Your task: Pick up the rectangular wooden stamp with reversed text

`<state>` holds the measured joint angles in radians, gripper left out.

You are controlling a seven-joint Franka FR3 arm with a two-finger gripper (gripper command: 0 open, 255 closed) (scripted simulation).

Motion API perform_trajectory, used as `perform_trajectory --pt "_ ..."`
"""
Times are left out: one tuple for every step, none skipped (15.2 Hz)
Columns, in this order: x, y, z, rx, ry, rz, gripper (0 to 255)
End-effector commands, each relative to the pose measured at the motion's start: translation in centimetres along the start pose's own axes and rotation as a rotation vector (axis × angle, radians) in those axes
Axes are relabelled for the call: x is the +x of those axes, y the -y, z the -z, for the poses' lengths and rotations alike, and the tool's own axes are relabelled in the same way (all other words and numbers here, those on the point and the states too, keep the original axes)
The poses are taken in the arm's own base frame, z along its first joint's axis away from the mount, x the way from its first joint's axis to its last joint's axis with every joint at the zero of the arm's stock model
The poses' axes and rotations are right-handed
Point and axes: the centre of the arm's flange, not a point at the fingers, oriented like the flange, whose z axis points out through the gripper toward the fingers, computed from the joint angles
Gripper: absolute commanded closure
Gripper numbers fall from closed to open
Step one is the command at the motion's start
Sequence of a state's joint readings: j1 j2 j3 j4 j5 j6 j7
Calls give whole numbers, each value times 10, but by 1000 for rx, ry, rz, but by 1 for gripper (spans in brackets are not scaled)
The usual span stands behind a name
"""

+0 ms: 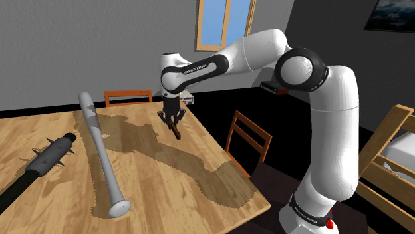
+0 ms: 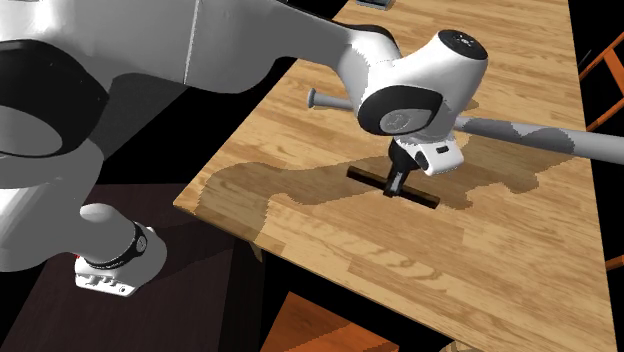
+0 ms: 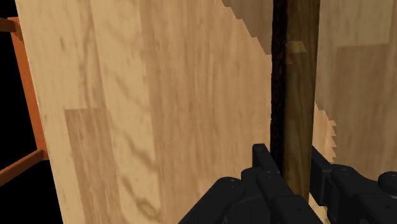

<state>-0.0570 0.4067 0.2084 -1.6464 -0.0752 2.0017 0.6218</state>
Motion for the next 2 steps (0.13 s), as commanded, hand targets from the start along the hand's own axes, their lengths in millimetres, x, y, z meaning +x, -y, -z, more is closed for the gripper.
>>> perform_trajectory --pt "0 0 6 0 0 0 255" --pt "0 0 6 0 0 0 255"
